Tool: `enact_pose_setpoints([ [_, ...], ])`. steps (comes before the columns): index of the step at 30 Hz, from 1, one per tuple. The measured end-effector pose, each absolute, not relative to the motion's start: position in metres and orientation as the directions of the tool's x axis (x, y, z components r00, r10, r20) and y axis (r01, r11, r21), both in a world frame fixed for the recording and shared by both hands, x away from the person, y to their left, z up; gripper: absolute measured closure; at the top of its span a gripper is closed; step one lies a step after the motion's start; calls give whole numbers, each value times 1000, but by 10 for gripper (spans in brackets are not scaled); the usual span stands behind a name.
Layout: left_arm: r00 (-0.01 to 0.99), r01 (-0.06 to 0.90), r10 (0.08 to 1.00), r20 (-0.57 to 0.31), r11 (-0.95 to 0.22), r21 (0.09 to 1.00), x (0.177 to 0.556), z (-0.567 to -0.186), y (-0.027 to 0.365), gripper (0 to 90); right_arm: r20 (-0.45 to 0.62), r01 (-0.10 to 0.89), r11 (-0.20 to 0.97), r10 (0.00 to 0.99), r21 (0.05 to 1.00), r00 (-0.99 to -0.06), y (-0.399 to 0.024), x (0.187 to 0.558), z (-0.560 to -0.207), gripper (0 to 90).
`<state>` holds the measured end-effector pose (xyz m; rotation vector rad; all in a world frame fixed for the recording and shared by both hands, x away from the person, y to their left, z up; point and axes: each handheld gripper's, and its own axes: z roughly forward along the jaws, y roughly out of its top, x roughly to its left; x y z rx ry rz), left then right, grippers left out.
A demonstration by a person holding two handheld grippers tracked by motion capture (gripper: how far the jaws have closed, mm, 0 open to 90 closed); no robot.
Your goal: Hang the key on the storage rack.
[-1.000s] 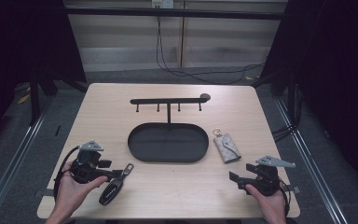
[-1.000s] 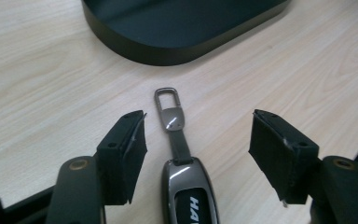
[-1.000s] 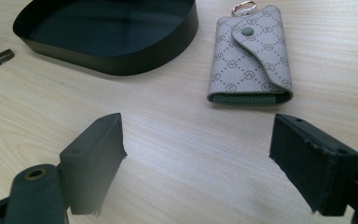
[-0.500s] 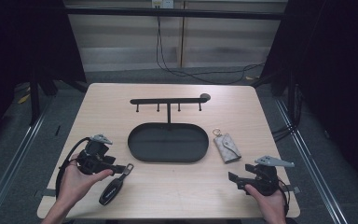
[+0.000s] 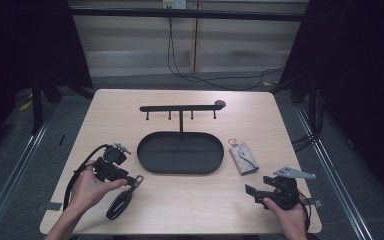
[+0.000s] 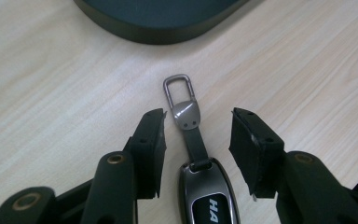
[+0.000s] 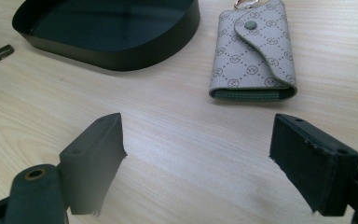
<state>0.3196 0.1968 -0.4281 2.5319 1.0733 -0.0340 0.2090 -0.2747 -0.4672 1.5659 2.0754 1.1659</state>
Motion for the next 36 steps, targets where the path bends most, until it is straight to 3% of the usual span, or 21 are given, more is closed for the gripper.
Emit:
enact_pose_setpoints([
  [24, 700, 713, 698, -148, -672, 200, 337, -458, 175, 615, 240, 681, 84, 899, 727, -366, -274, 211, -470, 189],
  [36, 710, 703, 700, -78, -695, 152, 337, -465, 161, 644, 233, 683, 89, 902, 725, -364, -274, 212, -470, 189],
])
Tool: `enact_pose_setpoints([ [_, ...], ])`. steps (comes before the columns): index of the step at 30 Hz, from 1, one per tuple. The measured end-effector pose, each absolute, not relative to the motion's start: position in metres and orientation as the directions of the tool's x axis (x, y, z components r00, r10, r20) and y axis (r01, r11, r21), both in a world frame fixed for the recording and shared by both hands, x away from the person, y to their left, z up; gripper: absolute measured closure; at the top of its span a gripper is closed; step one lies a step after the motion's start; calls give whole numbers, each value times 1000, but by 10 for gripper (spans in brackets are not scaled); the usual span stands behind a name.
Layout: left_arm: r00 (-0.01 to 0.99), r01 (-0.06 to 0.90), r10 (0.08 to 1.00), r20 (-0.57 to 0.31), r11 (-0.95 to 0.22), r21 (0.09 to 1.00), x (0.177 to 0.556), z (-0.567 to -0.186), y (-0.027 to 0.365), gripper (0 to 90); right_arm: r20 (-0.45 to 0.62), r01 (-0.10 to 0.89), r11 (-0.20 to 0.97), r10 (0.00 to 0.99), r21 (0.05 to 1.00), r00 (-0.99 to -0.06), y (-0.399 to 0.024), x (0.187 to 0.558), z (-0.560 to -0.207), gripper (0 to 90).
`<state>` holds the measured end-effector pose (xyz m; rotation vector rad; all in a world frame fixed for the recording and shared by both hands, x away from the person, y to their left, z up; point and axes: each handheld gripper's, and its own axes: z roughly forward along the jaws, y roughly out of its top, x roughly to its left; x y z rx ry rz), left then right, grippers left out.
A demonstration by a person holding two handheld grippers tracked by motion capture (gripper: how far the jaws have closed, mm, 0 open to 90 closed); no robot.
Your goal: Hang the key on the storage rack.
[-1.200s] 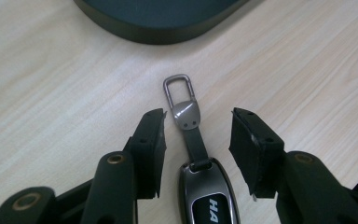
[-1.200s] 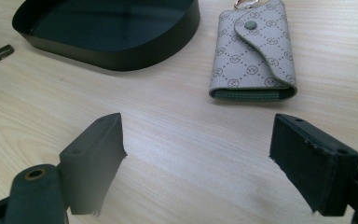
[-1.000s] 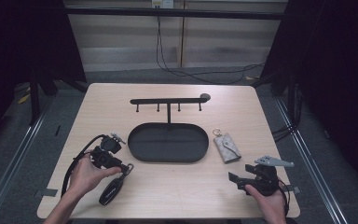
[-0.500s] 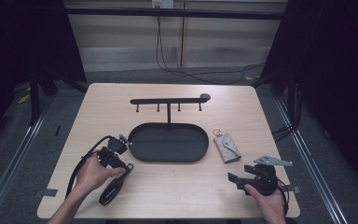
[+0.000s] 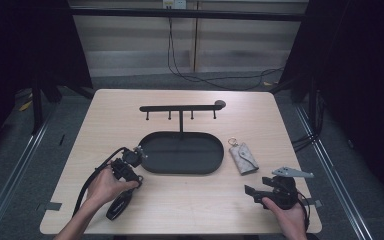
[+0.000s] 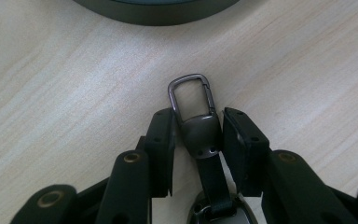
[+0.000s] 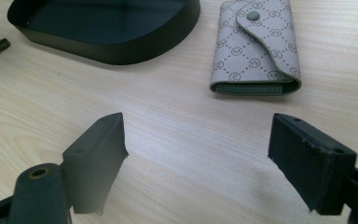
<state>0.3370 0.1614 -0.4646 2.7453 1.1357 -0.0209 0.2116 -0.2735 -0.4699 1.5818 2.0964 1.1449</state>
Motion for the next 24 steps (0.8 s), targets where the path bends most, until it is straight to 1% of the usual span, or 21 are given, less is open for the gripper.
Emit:
enact_pose_setpoints([
  [2, 718, 695, 694, -53, -708, 128, 338, -464, 159, 637, 232, 685, 90, 902, 723, -364, -273, 211, -470, 189],
  [7, 714, 698, 700, -36, -705, 128, 336, -465, 158, 635, 230, 680, 90, 902, 728, -365, -274, 210, -469, 189],
  [12, 705, 706, 708, -41, -696, 131, 337, -465, 158, 644, 224, 681, 98, 902, 726, -369, -272, 211, -470, 189],
  [16, 702, 709, 711, -40, -693, 133, 337, -465, 158, 682, 226, 684, 96, 903, 723, -365, -273, 211, -470, 189],
  [17, 700, 711, 713, -39, -691, 133, 337, -465, 158, 702, 225, 685, 99, 903, 722, -367, -273, 211, -470, 190],
  [24, 707, 706, 705, -50, -699, 117, 340, -464, 158, 704, 223, 690, 100, 905, 717, -363, -273, 212, -471, 196],
])
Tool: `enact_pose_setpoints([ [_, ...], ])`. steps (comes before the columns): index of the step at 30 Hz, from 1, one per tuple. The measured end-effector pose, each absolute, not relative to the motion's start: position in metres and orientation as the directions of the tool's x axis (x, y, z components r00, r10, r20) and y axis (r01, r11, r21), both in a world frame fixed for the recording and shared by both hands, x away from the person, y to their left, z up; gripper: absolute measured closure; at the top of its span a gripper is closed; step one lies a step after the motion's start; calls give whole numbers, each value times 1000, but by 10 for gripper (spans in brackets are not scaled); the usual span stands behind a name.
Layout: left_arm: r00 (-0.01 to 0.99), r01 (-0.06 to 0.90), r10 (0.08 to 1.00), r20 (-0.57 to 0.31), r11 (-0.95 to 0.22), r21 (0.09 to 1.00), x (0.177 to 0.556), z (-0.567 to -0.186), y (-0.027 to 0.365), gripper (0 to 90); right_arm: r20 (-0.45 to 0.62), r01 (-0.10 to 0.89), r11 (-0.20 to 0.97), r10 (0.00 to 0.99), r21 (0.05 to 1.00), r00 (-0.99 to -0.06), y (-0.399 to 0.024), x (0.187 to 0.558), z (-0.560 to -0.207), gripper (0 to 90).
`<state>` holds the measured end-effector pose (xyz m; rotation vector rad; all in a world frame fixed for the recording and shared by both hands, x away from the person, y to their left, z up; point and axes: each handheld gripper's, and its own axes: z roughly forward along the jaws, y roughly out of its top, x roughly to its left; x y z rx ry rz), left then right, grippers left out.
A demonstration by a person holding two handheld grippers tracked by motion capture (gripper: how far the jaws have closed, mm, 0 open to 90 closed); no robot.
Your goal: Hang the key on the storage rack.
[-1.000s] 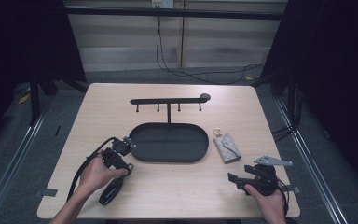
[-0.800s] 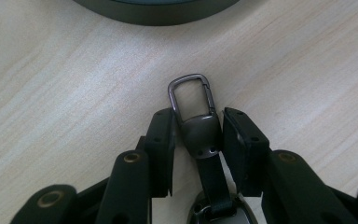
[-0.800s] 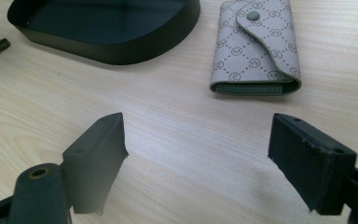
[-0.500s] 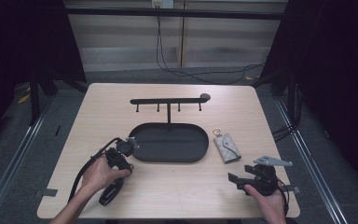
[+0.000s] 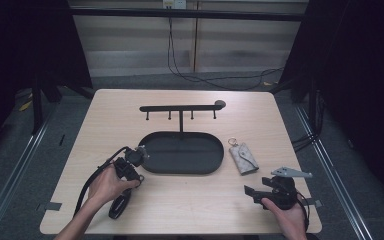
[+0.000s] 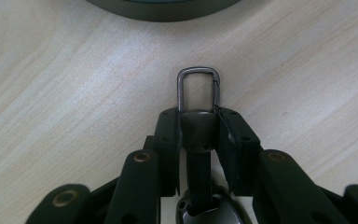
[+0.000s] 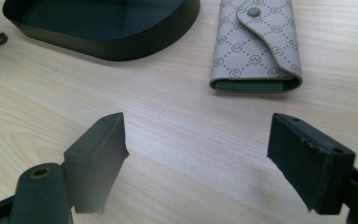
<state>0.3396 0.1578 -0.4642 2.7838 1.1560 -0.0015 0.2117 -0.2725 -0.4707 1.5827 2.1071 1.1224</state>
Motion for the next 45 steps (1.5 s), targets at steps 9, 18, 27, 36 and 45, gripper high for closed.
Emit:
enact_pose_setpoints([
  [9, 719, 695, 687, -108, -708, 123, 343, -464, 165, 705, 228, 695, 98, 904, 713, -361, -272, 212, -471, 197],
  [18, 705, 709, 698, -124, -690, 145, 343, -457, 172, 706, 229, 695, 96, 905, 712, -360, -272, 212, -471, 198],
  [27, 717, 697, 685, -132, -694, 182, 341, -436, 176, 707, 229, 697, 96, 905, 711, -358, -272, 212, -471, 198],
  [36, 729, 681, 672, -129, -694, 235, 333, -414, 182, 707, 228, 699, 107, 901, 708, -369, -271, 212, -471, 200],
  [45, 726, 682, 676, -127, -683, 262, 333, -397, 188, 707, 228, 702, 106, 903, 704, -365, -271, 212, -472, 199],
])
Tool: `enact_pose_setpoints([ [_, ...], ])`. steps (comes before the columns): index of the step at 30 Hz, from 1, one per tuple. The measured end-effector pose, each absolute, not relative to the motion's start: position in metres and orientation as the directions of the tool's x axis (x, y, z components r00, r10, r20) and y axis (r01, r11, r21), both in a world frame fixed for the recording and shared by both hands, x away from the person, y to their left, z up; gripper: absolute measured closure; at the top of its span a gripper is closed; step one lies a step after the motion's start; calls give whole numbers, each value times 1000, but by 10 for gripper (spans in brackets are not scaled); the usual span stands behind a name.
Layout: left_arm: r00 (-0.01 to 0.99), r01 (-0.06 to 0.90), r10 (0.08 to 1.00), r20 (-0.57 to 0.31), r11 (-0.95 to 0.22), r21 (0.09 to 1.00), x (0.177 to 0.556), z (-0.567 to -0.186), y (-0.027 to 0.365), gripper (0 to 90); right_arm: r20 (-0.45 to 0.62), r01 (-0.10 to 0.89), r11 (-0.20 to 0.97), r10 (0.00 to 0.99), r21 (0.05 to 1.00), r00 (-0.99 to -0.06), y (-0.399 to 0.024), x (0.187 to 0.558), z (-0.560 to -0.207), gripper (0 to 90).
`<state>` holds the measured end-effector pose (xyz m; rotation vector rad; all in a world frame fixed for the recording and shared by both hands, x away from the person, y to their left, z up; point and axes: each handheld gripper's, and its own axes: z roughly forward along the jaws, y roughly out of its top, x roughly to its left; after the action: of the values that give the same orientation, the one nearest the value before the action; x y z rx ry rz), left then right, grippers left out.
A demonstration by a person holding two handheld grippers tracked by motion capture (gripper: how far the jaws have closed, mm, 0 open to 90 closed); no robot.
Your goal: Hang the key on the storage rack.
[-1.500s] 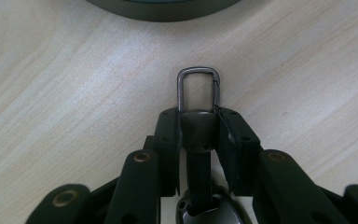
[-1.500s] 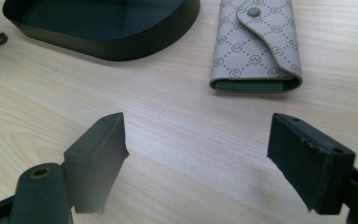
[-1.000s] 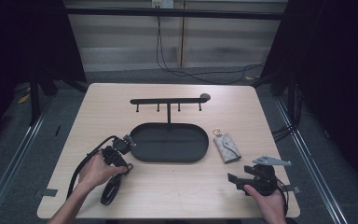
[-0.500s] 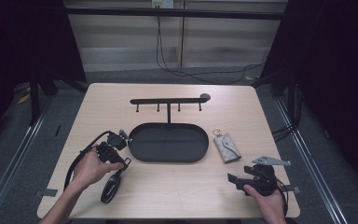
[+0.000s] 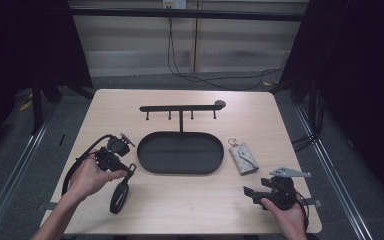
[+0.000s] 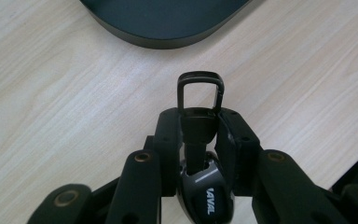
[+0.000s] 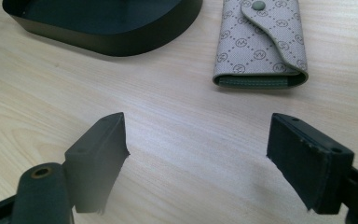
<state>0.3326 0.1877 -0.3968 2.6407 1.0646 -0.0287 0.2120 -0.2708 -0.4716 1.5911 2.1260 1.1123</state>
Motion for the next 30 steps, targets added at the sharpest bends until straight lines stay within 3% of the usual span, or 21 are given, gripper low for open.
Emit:
enact_pose_setpoints([
  [18, 741, 667, 651, -165, -684, 295, 335, -373, 197, 707, 230, 708, 113, 900, 697, -369, -269, 216, -472, 199],
  [30, 738, 663, 663, -124, -678, 317, 335, -350, 191, 707, 225, 707, 123, 898, 696, -377, -269, 214, -473, 200],
])
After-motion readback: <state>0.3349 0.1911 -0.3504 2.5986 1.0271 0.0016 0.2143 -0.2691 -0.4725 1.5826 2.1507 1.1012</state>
